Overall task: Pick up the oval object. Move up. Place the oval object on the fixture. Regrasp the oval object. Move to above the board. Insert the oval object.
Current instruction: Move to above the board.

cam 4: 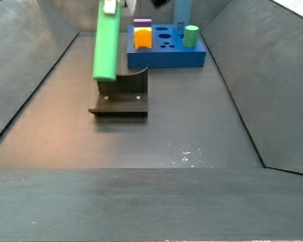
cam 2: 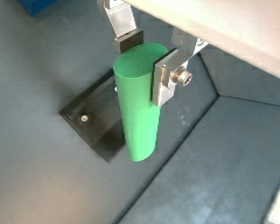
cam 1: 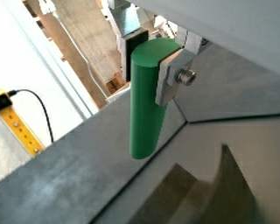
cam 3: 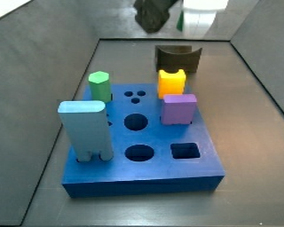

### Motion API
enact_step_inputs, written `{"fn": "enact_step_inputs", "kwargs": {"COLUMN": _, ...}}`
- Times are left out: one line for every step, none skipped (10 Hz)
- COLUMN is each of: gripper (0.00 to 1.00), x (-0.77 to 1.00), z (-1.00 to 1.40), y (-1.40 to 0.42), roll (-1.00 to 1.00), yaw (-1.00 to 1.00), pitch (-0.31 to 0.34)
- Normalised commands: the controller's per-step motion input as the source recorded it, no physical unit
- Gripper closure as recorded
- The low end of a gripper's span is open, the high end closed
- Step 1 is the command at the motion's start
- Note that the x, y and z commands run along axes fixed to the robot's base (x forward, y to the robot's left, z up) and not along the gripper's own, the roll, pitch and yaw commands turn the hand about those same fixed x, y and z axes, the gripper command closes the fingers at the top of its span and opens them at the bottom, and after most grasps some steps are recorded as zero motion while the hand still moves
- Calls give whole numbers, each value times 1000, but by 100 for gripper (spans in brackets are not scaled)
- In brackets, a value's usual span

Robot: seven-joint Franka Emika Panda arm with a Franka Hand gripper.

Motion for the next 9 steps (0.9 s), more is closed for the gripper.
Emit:
{"fn": "enact_step_inputs", "kwargs": {"gripper": 100, "x": 22, "z": 1000, "y": -4, "roll": -31, "yaw": 1, "pitch": 186}}
{"fn": "enact_step_inputs", "kwargs": {"gripper": 100, "x": 21, "z": 1000, "y": -5, "roll": -34, "yaw": 32, "pitch": 192}}
{"fn": "enact_step_inputs", "kwargs": {"gripper": 100, "x": 22, "z": 1000, "y": -9, "roll": -34, "yaw": 58, "pitch": 197}}
{"fn": "enact_step_inputs", "kwargs": {"gripper": 100, "x": 26, "z": 1000, "y": -13, "roll": -34, "yaw": 87, "pitch": 193}}
{"fn": "enact_step_inputs", "kwargs": {"gripper": 100, "x": 30, "z": 1000, "y": -19, "roll": -34, "yaw": 104, "pitch": 191}}
{"fn": "enact_step_inputs", "kwargs": {"gripper": 100, "x": 34, "z": 1000, "y": -22, "roll": -35, "yaw": 113, "pitch": 184}}
{"fn": "enact_step_inputs", "kwargs": {"gripper": 100, "x": 34, "z": 933, "y": -26, "roll": -40, "yaw": 126, "pitch": 166}}
{"fn": "enact_step_inputs", "kwargs": {"gripper": 100, "x": 27, "z": 774, "y": -26, "roll": -40, "yaw": 131, "pitch": 153}}
{"fn": "enact_step_inputs", "kwargs": {"gripper": 100, "x": 24, "z": 570, "y": -24, "roll": -45, "yaw": 132, "pitch": 135}}
